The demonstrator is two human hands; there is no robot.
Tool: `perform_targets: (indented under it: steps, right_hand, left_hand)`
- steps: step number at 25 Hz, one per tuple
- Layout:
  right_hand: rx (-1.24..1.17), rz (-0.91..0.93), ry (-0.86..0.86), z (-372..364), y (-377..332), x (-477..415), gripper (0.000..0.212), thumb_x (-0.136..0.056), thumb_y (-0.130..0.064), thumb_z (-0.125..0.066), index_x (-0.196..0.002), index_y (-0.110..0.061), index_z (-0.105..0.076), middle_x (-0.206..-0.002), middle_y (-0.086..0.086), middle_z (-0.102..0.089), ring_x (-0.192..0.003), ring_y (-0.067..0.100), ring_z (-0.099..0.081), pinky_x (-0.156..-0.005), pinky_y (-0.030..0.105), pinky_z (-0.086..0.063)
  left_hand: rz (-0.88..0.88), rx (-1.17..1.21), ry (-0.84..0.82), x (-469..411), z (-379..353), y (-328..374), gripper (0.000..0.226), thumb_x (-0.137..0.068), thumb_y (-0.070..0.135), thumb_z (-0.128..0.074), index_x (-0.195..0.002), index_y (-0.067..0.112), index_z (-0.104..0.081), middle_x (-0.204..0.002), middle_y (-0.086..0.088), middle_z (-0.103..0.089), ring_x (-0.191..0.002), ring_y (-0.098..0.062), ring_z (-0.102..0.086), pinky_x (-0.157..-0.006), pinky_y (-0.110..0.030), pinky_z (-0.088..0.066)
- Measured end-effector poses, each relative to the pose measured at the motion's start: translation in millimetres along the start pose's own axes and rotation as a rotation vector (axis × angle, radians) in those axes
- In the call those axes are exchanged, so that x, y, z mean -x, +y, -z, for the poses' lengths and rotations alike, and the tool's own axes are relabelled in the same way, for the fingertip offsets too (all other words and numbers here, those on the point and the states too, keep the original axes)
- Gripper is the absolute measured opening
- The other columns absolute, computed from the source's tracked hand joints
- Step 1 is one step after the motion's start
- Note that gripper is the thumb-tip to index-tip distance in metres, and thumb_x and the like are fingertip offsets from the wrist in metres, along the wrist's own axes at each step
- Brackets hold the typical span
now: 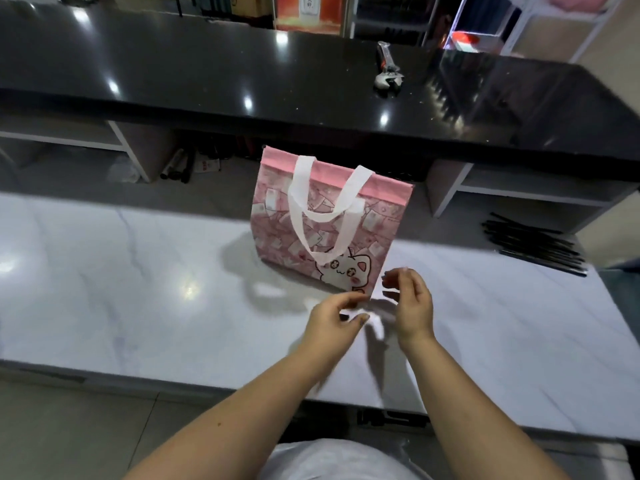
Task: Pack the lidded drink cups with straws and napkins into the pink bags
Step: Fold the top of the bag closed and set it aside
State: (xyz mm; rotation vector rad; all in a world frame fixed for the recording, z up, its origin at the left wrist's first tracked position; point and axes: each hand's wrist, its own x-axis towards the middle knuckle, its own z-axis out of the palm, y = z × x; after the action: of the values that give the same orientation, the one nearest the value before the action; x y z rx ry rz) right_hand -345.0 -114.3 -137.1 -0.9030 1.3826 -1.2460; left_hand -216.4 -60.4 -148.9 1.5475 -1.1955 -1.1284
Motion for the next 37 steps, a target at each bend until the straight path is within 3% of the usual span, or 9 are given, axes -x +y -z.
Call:
perform_targets:
  steps: [3, 6, 11, 16, 18, 20, 25, 32, 37]
  right_hand:
    - [0.075, 0.085, -0.066, 4.9, 3.2, -2.7, 0.014, -0.087, -0.024, -0.069, -0.097, -0.016, -0.063, -0.101, 0.001, -0.066, -0.092, 0.019, -0.062, -0.081, 0.04, -0.056]
    - [0.182, 0.088, -0.061, -12.6, 7.3, -4.5, 0.024, -0.082, -0.016, -0.074, -0.1, -0.025, -0.061, -0.105, -0.004, -0.067, -0.099, 0.016, -0.063, -0.083, 0.032, -0.054]
    - [0.054, -0.032, 0.057, -28.1, 13.1, -11.1, 0.018, -0.089, -0.004, -0.062, -0.095, -0.021, -0.066, -0.099, 0.0, -0.071, -0.097, 0.019, -0.067, -0.092, 0.04, -0.053]
    - [0.031, -0.099, 0.194, -13.0, -2.1, -38.5, 0.021, -0.092, -0.004, -0.056, -0.079, -0.018, -0.063, -0.089, 0.005, -0.072, -0.086, 0.027, -0.066, -0.088, 0.051, -0.054]
    - [0.036, -0.057, 0.238, -7.7, -12.4, -47.7, 0.018, -0.093, -0.004, -0.054, -0.087, -0.017, -0.064, -0.099, 0.008, -0.071, -0.087, 0.024, -0.066, -0.081, 0.036, -0.057]
    - [0.041, 0.035, 0.219, -6.5, -18.3, -49.1, 0.017, -0.094, -0.003, -0.054, -0.107, -0.009, -0.063, -0.11, 0.008, -0.068, -0.09, 0.016, -0.064, -0.082, 0.023, -0.054]
    - [-0.031, 0.035, 0.147, -6.4, -15.1, -51.8, 0.023, -0.098, -0.005, -0.048, -0.118, -0.012, -0.058, -0.112, 0.0, -0.066, -0.107, 0.019, -0.061, -0.098, 0.037, -0.048]
    - [0.088, -0.037, 0.26, 8.6, 3.6, -40.5, 0.026, -0.092, -0.002, -0.055, -0.087, -0.026, -0.063, -0.094, -0.005, -0.066, -0.095, 0.024, -0.063, -0.091, 0.039, -0.052]
    - [-0.001, -0.138, 0.232, 19.1, 5.0, -46.5, 0.031, -0.095, 0.002, -0.048, -0.091, -0.022, -0.066, -0.102, 0.003, -0.07, -0.1, 0.029, -0.066, -0.093, 0.047, -0.052]
  left_hand:
    - [0.055, 0.083, 0.352, -8.9, 41.7, -8.7, 0.027, -0.084, 0.001, -0.067, -0.104, 0.019, -0.064, -0.099, 0.005, -0.067, -0.095, -0.013, -0.065, -0.077, -0.016, -0.051]
    - [0.081, 0.127, 0.666, -35.2, 108.6, -17.1, 0.034, -0.084, -0.001, -0.066, -0.113, 0.014, -0.057, -0.111, -0.001, -0.06, -0.105, -0.018, -0.059, -0.087, -0.026, -0.049]
    - [0.024, 0.083, 0.364, -75.4, 135.4, -15.6, 0.042, -0.089, -0.005, -0.059, -0.127, 0.01, -0.056, -0.122, -0.002, -0.063, -0.115, -0.017, -0.059, -0.1, -0.031, -0.046]
    - [-0.051, 0.045, 0.293, -58.2, 114.9, -7.5, 0.037, -0.085, 0.002, -0.067, -0.119, 0.012, -0.057, -0.105, 0.003, -0.066, -0.095, -0.014, -0.064, -0.075, -0.011, -0.051]
    - [-0.086, 0.046, 0.224, -55.3, 111.6, -0.1, 0.044, -0.079, 0.008, -0.077, -0.118, 0.015, -0.058, -0.104, 0.006, -0.065, -0.093, -0.007, -0.063, -0.075, -0.016, -0.055]
    - [-0.112, 0.081, 0.286, -56.6, 110.1, 5.1, 0.045, -0.076, 0.012, -0.08, -0.117, 0.018, -0.061, -0.107, 0.008, -0.066, -0.097, -0.002, -0.062, -0.077, -0.018, -0.055]
    - [-0.155, 0.185, 0.276, -60.2, 100.7, 13.4, 0.022, -0.085, 0.001, -0.068, -0.104, 0.013, -0.066, -0.098, 0.002, -0.07, -0.089, -0.001, -0.065, -0.078, -0.012, -0.05]
    - [-0.08, 0.131, 0.2, -63.4, 100.7, -7.1, 0.028, -0.087, 0.003, -0.066, -0.114, 0.009, -0.066, -0.103, -0.001, -0.069, -0.092, -0.009, -0.063, -0.078, -0.013, -0.051]
    - [-0.016, 0.107, 0.162, -72.0, 93.4, -17.0, 0.021, -0.087, 0.0, -0.064, -0.106, 0.009, -0.068, -0.1, -0.001, -0.07, -0.094, -0.014, -0.064, -0.077, -0.01, -0.05]
